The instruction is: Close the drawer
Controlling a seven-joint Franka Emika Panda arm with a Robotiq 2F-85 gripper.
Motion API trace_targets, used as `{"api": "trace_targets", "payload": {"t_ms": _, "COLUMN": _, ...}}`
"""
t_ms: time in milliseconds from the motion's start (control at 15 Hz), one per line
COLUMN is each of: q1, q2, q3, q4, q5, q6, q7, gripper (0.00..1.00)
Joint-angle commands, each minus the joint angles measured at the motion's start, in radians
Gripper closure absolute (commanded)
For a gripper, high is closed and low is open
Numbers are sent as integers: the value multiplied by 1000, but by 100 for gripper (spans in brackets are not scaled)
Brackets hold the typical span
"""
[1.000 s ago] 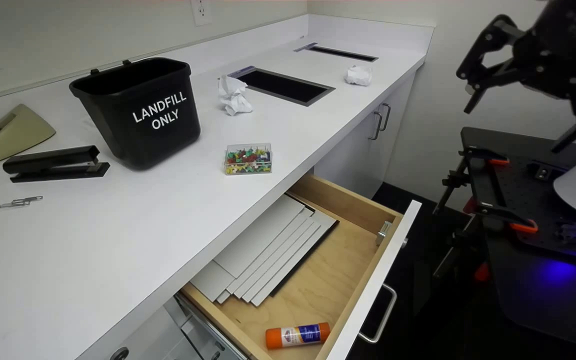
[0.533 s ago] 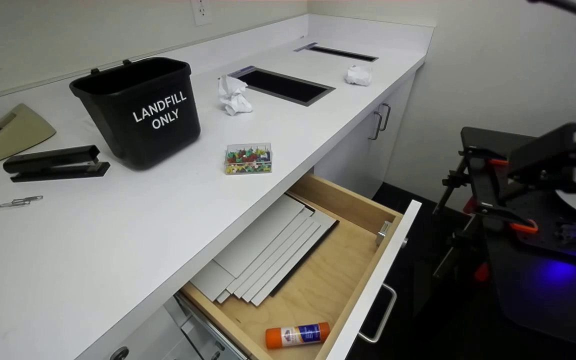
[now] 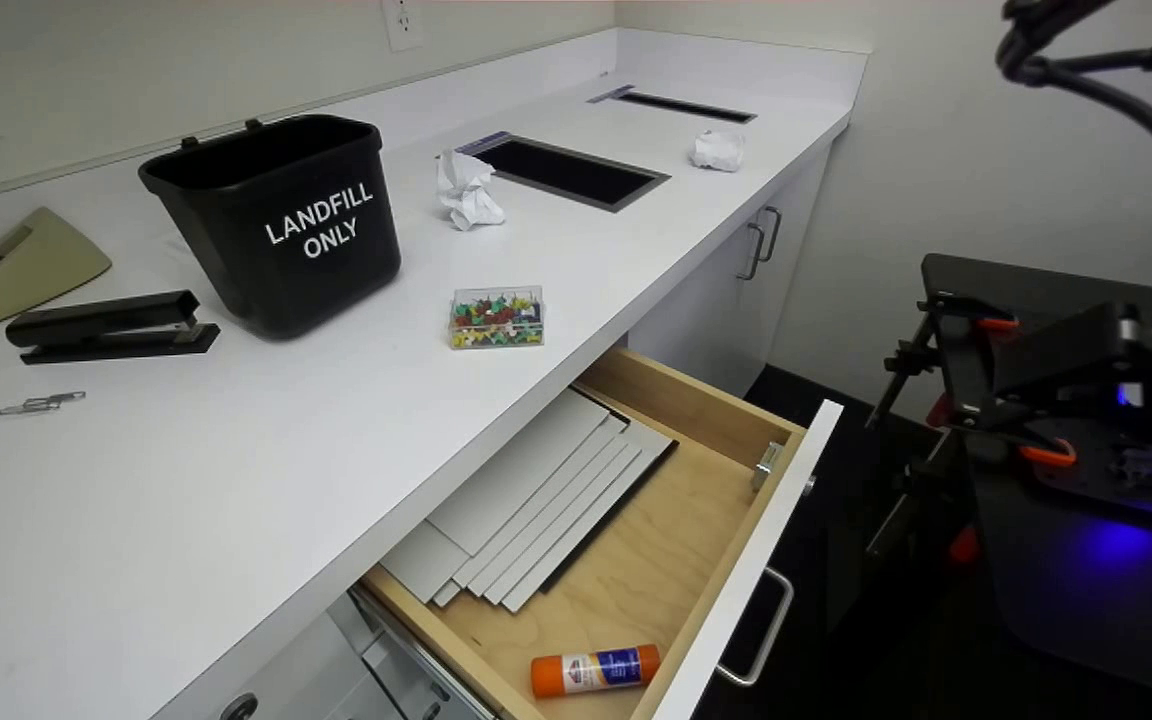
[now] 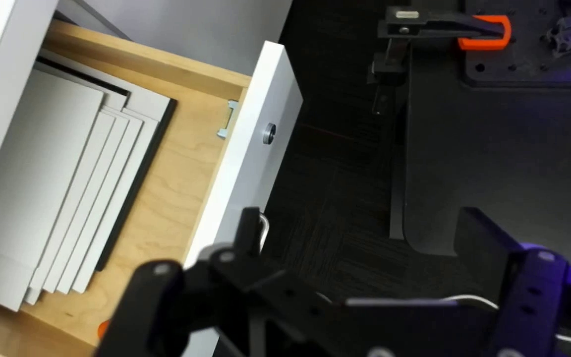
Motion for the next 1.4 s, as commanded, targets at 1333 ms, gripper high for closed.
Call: {"api": "trace_targets", "payload": {"t_ms": 1333, "q1": -129, "q2": 291, "q3": -101, "q4": -47, "q5": -860, "q6": 535, "q7": -198, "gripper": 26}}
